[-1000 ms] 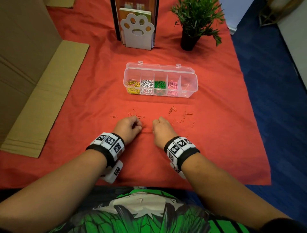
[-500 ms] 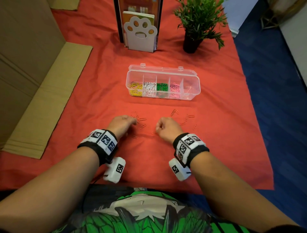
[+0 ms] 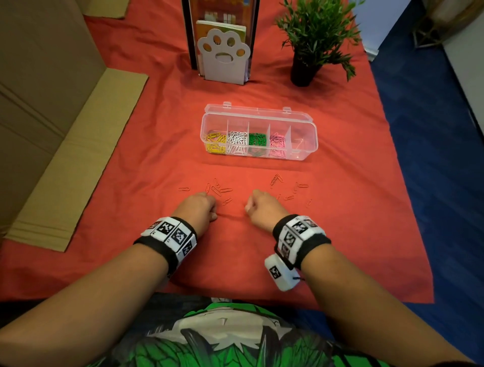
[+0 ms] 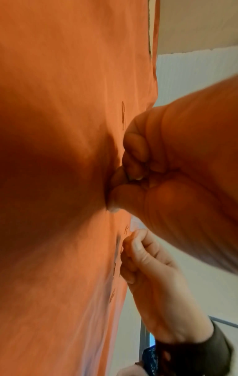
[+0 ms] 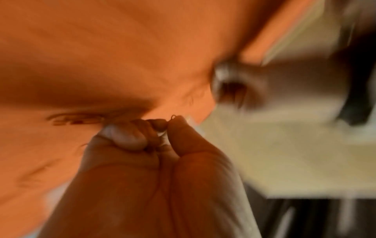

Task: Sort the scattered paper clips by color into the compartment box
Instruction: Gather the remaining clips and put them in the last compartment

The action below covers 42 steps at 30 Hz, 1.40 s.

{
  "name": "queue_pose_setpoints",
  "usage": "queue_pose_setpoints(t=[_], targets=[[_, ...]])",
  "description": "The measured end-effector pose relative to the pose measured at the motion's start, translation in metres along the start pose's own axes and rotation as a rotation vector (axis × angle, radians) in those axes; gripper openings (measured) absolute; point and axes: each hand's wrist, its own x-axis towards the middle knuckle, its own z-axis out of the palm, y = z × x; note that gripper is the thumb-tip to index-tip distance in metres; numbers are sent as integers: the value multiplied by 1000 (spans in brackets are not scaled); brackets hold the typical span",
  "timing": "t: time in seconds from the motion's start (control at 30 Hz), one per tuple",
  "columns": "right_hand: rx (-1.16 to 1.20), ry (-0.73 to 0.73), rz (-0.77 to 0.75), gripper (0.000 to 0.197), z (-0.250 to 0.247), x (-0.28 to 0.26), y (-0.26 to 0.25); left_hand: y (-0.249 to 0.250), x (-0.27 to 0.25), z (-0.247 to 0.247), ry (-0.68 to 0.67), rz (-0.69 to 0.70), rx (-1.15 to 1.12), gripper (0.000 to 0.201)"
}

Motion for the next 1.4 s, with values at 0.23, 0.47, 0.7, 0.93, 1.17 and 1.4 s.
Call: queue_pose_setpoints(t=[0.23, 0.47, 0.7, 0.93, 1.17, 1.4], targets=[[1027, 148, 156, 31, -29, 14, 26, -1, -5, -2, -13, -24, 8, 10], [1471, 182, 273, 27, -56, 19, 43, 2, -3, -9, -26, -213, -298, 9], [935, 291, 354, 20, -61, 39, 40, -2, -7, -41, -125, -495, -1513, 14], [-184, 351, 310, 48, -41, 46, 25, -26, 11, -33, 309, -429, -541, 9], [-321, 364, 170, 32, -24, 39, 15, -39, 8, -25, 383, -250, -95, 28], [-465, 341, 15, 29, -17, 32, 10, -40, 13, -22, 328, -232, -61, 15]])
